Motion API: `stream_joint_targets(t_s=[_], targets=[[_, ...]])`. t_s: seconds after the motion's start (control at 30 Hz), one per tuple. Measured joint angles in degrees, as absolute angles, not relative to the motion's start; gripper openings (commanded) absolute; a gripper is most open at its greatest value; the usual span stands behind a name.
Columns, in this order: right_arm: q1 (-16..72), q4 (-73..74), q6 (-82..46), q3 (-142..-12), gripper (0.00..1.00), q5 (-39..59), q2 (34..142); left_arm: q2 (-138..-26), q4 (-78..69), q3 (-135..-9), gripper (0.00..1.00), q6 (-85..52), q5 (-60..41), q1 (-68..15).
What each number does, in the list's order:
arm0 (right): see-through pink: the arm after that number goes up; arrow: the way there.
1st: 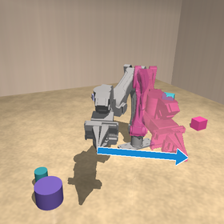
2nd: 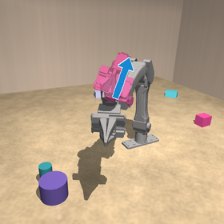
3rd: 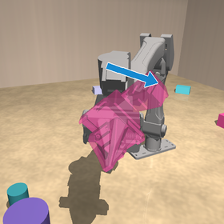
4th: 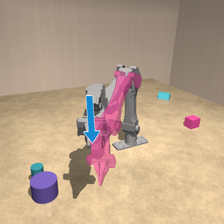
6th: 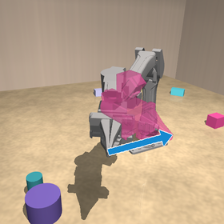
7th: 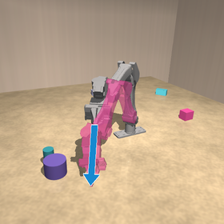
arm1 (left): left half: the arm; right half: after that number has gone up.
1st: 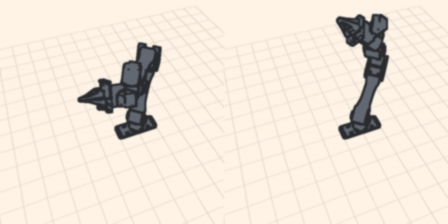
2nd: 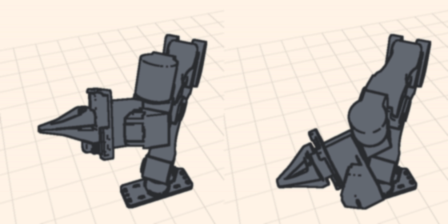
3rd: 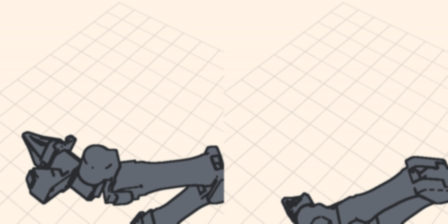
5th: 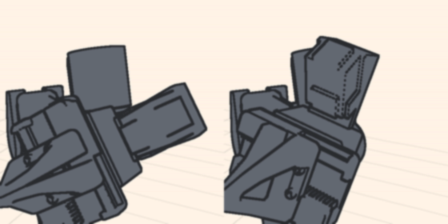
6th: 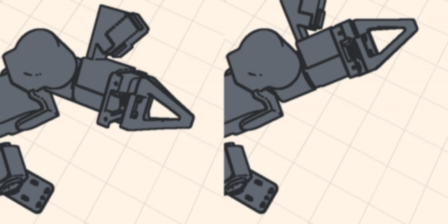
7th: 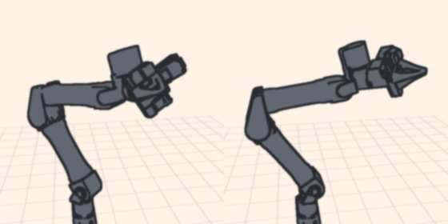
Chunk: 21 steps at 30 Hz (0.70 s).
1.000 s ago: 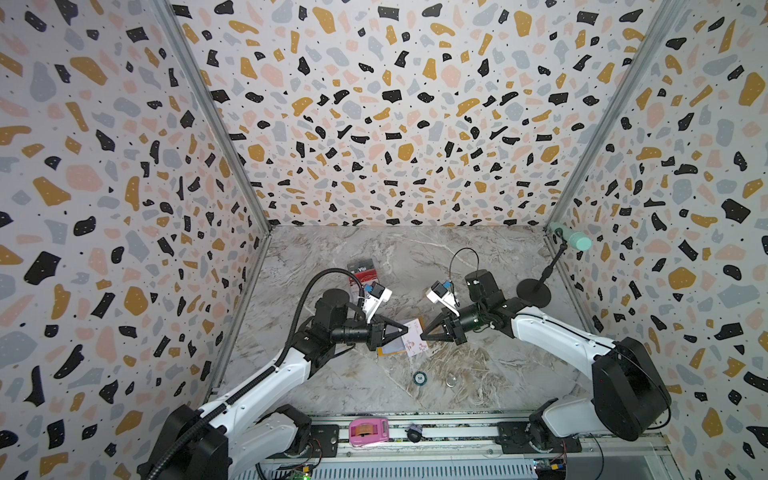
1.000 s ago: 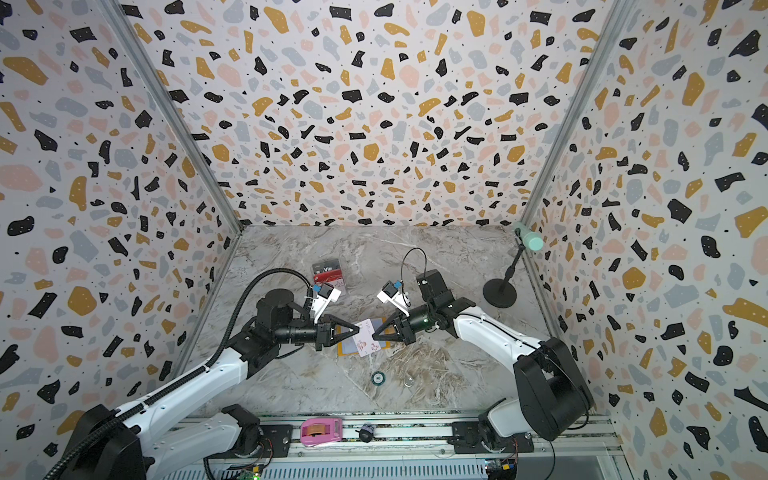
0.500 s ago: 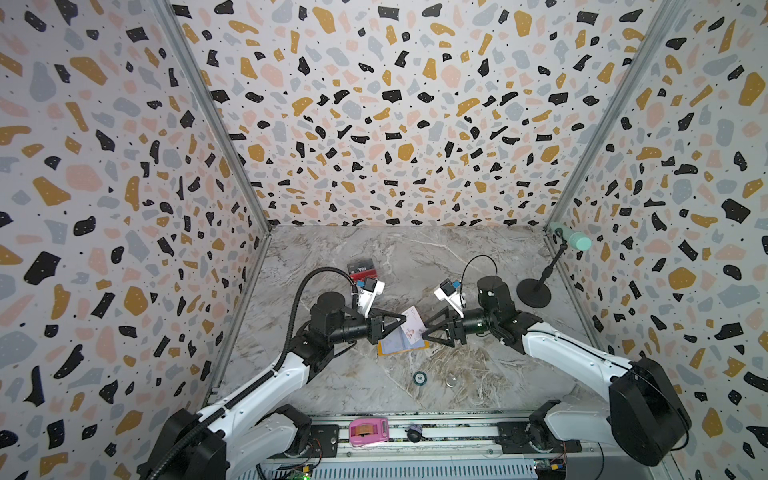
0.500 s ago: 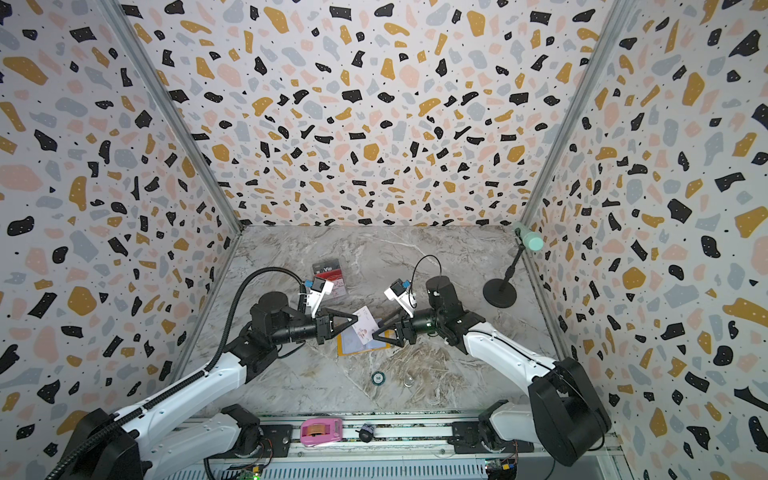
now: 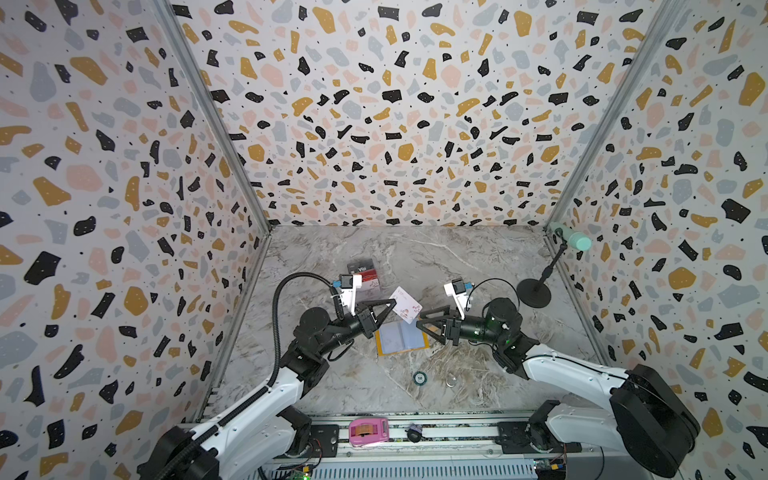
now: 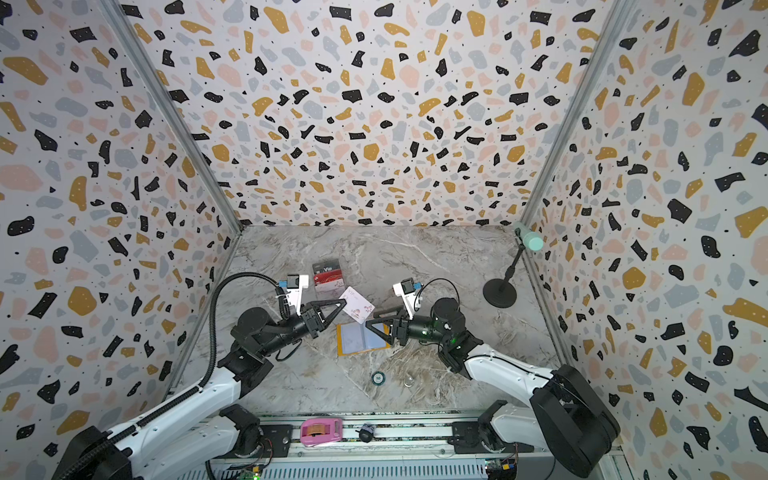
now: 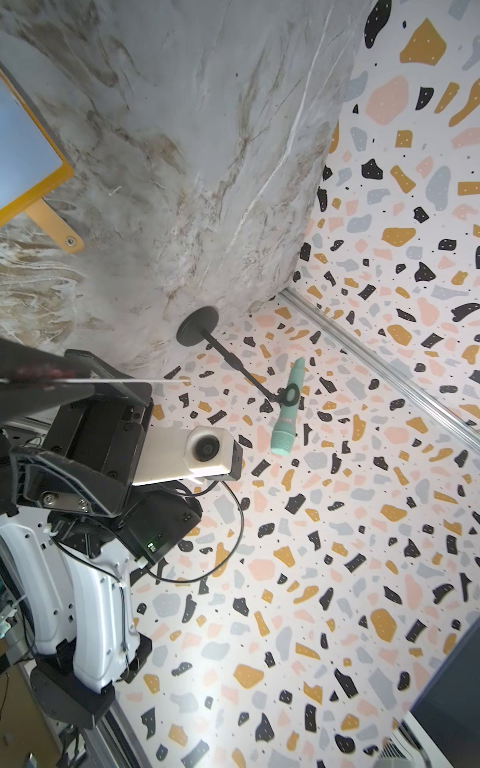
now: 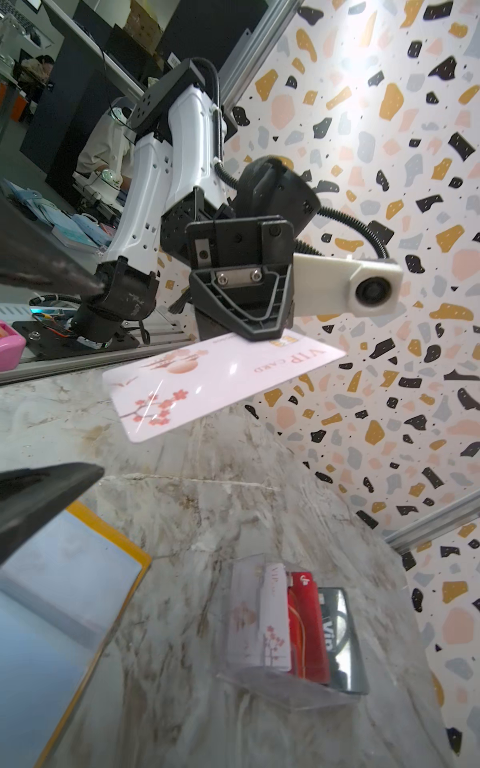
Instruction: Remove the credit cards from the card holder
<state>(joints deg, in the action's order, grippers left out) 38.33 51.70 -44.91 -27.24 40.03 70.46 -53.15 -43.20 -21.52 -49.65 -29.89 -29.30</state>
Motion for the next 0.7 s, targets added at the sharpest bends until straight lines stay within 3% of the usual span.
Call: stream_joint_targets(t_s=[0.7], targets=[[42.35,71.07,-53.78,-27.22,0.32,34.83,78.11,-53.89,-55.88,-19.09,0.0,-57.95,-27.92,-29.28]])
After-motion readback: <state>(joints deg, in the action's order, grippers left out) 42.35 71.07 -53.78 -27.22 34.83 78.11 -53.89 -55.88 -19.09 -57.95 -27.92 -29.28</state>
